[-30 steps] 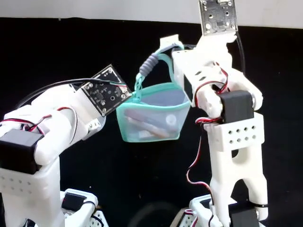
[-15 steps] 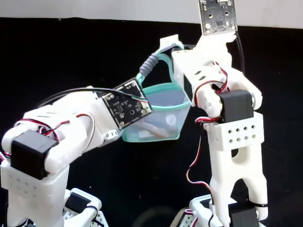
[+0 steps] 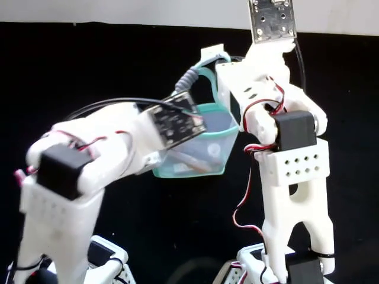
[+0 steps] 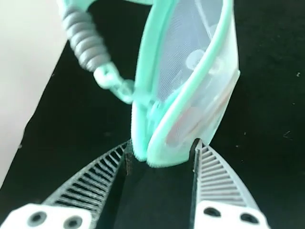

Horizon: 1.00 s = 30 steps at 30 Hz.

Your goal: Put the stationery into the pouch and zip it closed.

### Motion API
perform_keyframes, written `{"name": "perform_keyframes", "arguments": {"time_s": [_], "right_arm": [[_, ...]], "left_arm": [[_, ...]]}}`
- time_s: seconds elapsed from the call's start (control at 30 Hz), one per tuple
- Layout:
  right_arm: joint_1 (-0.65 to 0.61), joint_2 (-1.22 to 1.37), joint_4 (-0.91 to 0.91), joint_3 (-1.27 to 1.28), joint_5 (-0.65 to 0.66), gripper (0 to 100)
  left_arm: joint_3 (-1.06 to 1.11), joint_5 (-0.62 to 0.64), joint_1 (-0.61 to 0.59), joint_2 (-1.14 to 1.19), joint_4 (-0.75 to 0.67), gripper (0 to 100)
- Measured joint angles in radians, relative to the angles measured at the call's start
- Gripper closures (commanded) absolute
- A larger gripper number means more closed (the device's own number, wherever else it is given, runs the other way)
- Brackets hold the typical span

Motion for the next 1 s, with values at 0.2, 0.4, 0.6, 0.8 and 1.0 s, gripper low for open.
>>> {"name": "perform_keyframes", "arguments": {"time_s": [0.2,0.4,0.6,0.8,1.0], "right_arm": [[0.023,0.0,0.0,0.0,0.0,99.3],[0.025,0.0,0.0,0.0,0.0,99.3],[0.025,0.0,0.0,0.0,0.0,99.3],[0.043,0.0,0.0,0.0,0.0,99.3],[0.138,0.0,0.0,0.0,-0.003,99.3]], "left_arm": [[0.0,0.0,0.012,0.048,-0.028,79],[0.003,0.0,0.018,0.054,-0.028,91],[0.029,-0.064,0.035,0.054,-0.026,99],[0.051,-0.077,0.058,0.052,-0.023,99],[0.051,-0.077,0.008,0.052,-0.029,99]]}}
